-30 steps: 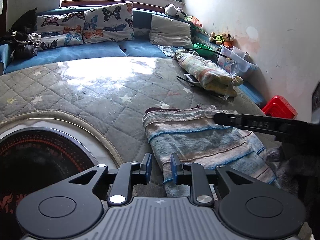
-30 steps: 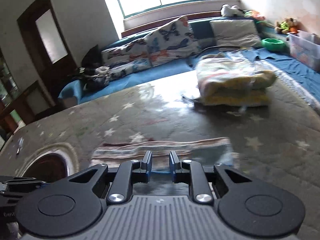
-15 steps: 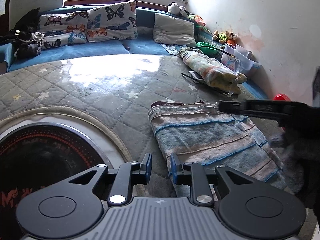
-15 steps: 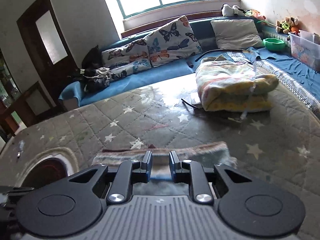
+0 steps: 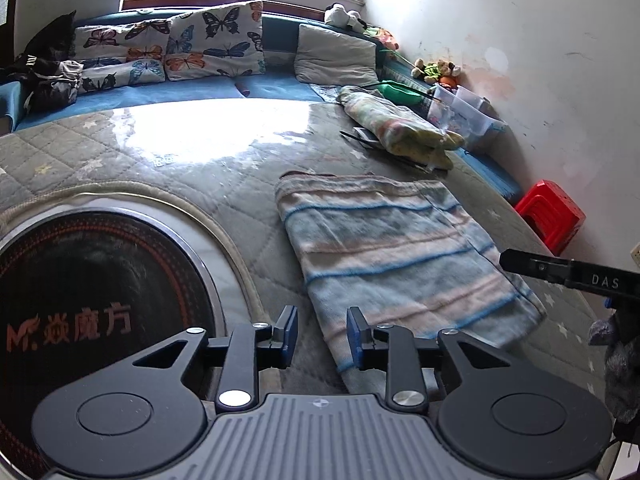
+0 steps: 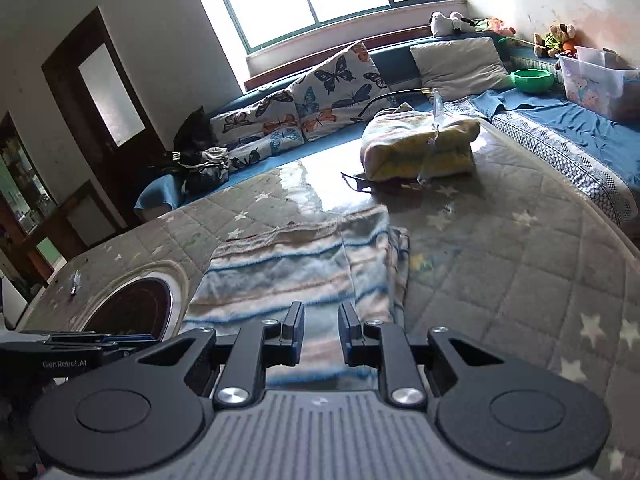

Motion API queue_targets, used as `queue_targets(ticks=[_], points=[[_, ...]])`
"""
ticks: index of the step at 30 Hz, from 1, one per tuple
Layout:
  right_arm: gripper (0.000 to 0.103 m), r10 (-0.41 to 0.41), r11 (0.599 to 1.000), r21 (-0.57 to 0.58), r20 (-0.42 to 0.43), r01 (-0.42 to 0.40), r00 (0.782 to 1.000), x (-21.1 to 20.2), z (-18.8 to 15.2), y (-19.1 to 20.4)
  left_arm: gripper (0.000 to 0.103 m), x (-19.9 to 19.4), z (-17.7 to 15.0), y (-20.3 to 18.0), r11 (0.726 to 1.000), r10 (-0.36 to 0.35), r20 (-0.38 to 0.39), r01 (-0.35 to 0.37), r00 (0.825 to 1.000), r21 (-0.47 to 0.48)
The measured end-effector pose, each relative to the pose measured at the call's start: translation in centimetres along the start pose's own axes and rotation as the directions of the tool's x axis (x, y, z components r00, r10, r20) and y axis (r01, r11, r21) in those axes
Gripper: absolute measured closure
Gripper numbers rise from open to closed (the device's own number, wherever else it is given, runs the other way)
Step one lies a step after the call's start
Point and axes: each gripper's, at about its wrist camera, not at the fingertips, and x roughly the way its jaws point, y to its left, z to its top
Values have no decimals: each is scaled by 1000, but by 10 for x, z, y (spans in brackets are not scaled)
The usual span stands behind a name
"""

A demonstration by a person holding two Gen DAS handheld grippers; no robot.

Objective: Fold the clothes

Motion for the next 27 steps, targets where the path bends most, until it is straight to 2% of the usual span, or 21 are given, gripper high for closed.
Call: queue_targets(ticks=[3,7,9,12,15,18,20,27], points=[[85,-9,1000,15,-2,9,1000,-2,-9,-4,71,-3,-6,-4,1000,-4,-8,4,1000,7],[87,-17,996,91,-7,18,1000,1,-22,-20,70,-4,-13,-8,1000,1,-25,0,1000,9],[86,-14,994,113,12,13,1000,-3,-26,-21,65,-5,-16,-10,1000,4,-32,-4,999,9],[85,-8,994,111,39,3,999,-10,-29,-15,63,-6,-20,-13,1000,4,-41,-4,999,12],[85,10,988,155,68,-20,998,-18,-34,-18,56,-8,-23,-17,1000,1,-47,0,999,18],[85,-7,973,230,109,-19,994,-30,-38,-31,51,-12,-27,-20,1000,1,-44,0,999,27],[85,-3,960,278,102,-25,995,-33,-41,-40,51,-11,-29,-19,1000,4,-50,-3,999,22],[85,-43,958,288,93,15,995,-37,-52,-43,51,-12,-37,-19,1000,10,-66,-9,998,14]])
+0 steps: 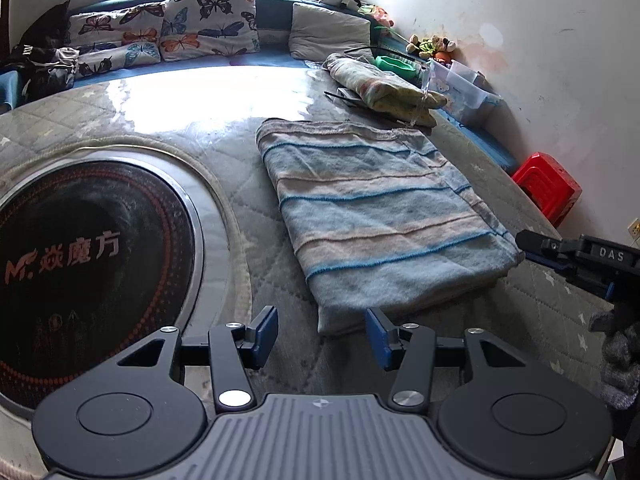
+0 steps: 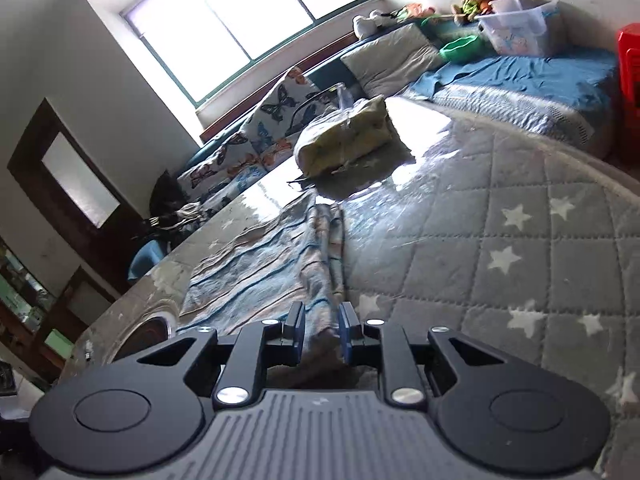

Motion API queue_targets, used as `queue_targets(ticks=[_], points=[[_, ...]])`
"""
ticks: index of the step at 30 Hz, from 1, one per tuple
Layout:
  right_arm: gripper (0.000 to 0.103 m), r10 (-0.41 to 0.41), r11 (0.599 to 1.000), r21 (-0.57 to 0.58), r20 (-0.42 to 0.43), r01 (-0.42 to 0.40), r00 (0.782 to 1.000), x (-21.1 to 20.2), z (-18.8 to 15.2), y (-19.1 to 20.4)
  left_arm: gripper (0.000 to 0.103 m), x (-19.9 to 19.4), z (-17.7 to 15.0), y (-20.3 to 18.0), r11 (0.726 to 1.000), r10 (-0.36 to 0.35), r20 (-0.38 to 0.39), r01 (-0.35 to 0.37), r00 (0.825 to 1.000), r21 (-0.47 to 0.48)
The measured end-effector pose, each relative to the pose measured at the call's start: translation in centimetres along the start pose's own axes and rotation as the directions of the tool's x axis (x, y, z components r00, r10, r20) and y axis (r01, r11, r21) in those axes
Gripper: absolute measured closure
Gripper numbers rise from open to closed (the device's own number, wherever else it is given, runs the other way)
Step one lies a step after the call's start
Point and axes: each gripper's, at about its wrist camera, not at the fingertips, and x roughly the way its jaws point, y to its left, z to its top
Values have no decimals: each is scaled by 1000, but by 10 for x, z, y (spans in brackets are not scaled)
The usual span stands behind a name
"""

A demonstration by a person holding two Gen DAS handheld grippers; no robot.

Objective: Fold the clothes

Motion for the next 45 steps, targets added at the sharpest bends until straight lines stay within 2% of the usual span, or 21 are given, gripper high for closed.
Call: queue_targets(ticks=[6,10,17,25,26,28,36,38,41,43,45], points=[[85,-50,999,-21,-22,50,998,8,-8,-3,49,-3,-6,2,1000,6,-2,-6,1000,-10],[85,-35,998,57,-6,35,999,6,-10,-13,49,-5,-9,5,1000,8,-1,-8,1000,-16],[84,-75,995,75,27,73,997,-1,-13,-17,48,-8,-13,6,1000,8,2,-7,1000,-21],[84,-71,997,30,37,70,997,-14,-17,-6,44,-10,-16,1,1000,17,2,-17,1000,-8],[80,-77,997,12,32,76,997,-14,-19,-2,43,-10,-17,0,1000,20,1,-20,1000,-3],[64,-89,996,-24,22,89,996,-15,-24,6,40,-11,-18,-2,1000,25,-1,-25,1000,5],[58,-83,991,-104,-1,83,997,-17,-44,29,29,-16,-27,-6,999,37,-3,-37,999,33],[52,-84,990,-118,-2,83,996,-19,-47,33,25,-18,-29,-7,998,40,2,-41,999,39],[49,-88,986,-143,-4,87,996,-22,-53,39,18,-22,-33,-6,998,44,17,-44,999,48],[42,-91,983,-159,-4,89,996,-23,-57,43,14,-25,-35,-6,997,46,28,-48,999,55],[41,-91,982,-168,-4,89,996,-25,-60,47,12,-28,-37,-7,997,48,40,-51,998,63]])
